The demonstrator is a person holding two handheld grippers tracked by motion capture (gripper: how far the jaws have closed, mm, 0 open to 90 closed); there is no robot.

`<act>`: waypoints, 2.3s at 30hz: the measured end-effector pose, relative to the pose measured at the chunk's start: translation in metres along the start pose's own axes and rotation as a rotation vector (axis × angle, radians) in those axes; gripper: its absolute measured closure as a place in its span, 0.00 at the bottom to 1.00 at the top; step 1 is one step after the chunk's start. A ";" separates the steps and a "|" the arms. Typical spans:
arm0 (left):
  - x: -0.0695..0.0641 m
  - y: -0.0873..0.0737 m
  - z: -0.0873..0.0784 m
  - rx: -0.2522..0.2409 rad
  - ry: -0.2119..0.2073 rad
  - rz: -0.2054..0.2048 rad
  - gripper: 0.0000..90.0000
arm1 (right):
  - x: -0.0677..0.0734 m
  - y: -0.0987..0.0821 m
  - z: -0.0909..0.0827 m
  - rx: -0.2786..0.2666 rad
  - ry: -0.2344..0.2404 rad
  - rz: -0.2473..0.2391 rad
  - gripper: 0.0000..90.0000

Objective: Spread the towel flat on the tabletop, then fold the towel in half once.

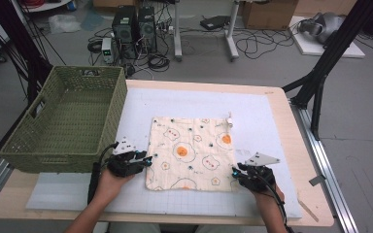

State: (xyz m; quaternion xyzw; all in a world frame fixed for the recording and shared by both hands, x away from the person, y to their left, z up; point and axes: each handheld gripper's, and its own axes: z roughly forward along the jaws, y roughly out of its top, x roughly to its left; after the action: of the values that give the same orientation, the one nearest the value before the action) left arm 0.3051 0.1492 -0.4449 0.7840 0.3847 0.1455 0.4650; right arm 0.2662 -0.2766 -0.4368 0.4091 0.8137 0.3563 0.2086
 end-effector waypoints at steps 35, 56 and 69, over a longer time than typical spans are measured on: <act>0.001 0.011 -0.018 -0.220 -0.045 0.021 0.20 | -0.017 0.005 -0.034 -0.266 -0.123 0.042 0.13; 0.010 0.026 -0.008 -0.192 -0.036 -0.054 0.20 | -0.020 0.002 -0.029 -0.240 -0.095 0.050 0.13; 0.027 0.069 0.016 -0.183 0.031 -0.071 0.24 | -0.022 0.003 -0.029 -0.246 -0.079 0.054 0.13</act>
State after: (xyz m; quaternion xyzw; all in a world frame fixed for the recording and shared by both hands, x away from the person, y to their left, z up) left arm 0.3644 0.1402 -0.3988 0.7219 0.4043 0.1755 0.5334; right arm 0.2628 -0.3050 -0.4144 0.4159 0.7438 0.4424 0.2794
